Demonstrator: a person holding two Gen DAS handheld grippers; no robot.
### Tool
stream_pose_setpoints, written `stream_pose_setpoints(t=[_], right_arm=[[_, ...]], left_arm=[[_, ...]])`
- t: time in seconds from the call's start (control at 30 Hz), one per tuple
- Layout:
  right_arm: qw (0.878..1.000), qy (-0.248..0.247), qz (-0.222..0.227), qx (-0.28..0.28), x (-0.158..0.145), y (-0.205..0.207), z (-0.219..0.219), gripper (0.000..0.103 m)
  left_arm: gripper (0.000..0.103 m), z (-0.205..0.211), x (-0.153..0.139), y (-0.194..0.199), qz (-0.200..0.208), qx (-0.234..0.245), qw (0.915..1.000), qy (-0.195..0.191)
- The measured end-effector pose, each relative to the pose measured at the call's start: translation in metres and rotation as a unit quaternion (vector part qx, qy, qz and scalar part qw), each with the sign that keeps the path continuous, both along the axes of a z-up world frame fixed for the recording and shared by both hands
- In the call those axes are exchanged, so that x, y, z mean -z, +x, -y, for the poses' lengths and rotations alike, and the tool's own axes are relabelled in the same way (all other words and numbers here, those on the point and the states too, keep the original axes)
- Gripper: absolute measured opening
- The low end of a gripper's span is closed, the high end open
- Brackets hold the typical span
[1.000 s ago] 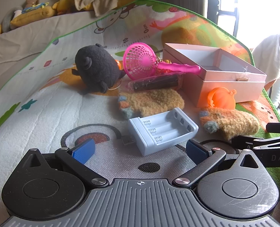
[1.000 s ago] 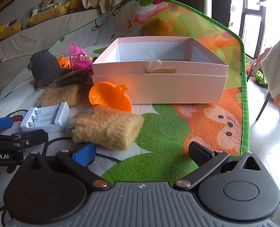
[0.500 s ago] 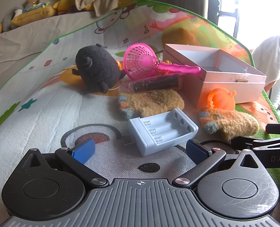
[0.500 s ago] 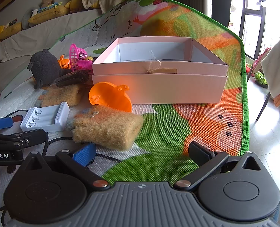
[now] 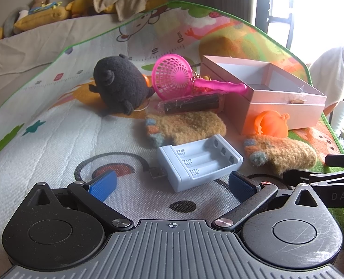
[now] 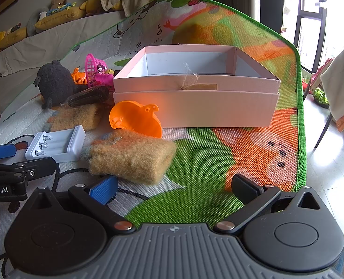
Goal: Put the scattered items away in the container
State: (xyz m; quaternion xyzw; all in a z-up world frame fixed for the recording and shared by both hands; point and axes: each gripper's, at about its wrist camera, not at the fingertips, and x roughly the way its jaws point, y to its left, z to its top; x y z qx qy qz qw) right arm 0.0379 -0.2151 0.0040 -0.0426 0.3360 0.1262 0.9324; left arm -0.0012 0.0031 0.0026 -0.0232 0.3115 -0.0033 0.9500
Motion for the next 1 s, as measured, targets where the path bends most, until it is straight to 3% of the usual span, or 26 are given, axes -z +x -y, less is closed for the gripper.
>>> stream_pose_setpoints(t=[0.3, 0.63, 1.0], right_arm=[[1.000, -0.004, -0.019, -0.014, -0.0032, 0.0040, -0.0002, 0.103], [0.999, -0.017, -0.040, 0.015, -0.0060, -0.0029, -0.0041, 0.103], [0.999, -0.012, -0.046, -0.005, -0.0066, -0.0034, 0.0010, 0.103]], left_arm=[[0.103, 0.0018, 0.0013, -0.0004, -0.002, -0.001, 1.0000, 0.004], [0.103, 0.0045, 0.0002, 0.0029, -0.002, -0.001, 1.0000, 0.003], [0.103, 0.0080, 0.0012, 0.0077, -0.007, 0.001, 0.9999, 0.007]])
